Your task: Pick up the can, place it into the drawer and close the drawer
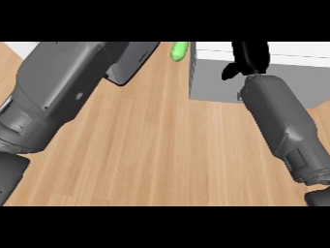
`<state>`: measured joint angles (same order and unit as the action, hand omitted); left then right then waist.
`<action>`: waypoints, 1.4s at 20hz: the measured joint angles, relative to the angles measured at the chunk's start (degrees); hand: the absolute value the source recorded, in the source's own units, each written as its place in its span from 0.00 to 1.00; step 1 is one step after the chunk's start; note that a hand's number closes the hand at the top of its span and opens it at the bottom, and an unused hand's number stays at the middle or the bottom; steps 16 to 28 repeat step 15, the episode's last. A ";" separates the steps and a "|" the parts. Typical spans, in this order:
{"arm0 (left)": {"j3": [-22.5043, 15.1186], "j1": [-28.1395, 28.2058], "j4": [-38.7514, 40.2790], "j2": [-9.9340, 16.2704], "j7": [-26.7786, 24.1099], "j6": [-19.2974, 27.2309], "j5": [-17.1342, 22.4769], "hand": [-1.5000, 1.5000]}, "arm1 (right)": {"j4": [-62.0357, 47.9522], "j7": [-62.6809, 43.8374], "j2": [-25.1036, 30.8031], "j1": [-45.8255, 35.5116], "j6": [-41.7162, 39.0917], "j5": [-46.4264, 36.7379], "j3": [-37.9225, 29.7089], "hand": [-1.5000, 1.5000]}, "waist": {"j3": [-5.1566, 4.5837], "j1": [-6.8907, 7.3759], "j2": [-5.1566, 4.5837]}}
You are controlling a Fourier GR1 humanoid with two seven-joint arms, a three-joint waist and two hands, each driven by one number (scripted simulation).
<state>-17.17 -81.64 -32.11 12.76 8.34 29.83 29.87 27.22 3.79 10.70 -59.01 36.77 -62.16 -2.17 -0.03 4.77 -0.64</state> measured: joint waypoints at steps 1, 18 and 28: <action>-0.11 0.71 -0.79 0.44 0.47 -0.38 -0.01 0.00 | -1.18 0.01 0.38 -0.92 -0.13 -0.15 -0.24 0.00 | 0.05 0.20 -0.10; -1.16 8.69 -12.19 4.33 3.50 -1.30 -0.47 0.00 | -6.98 7.38 1.50 -7.72 -3.46 4.39 -5.99 0.00 | 0.09 0.73 0.11; -1.16 8.69 -12.19 4.33 3.50 -1.30 -0.47 0.00 | -6.98 7.38 1.50 -7.72 -3.46 4.39 -5.99 0.00 | 0.09 0.73 0.11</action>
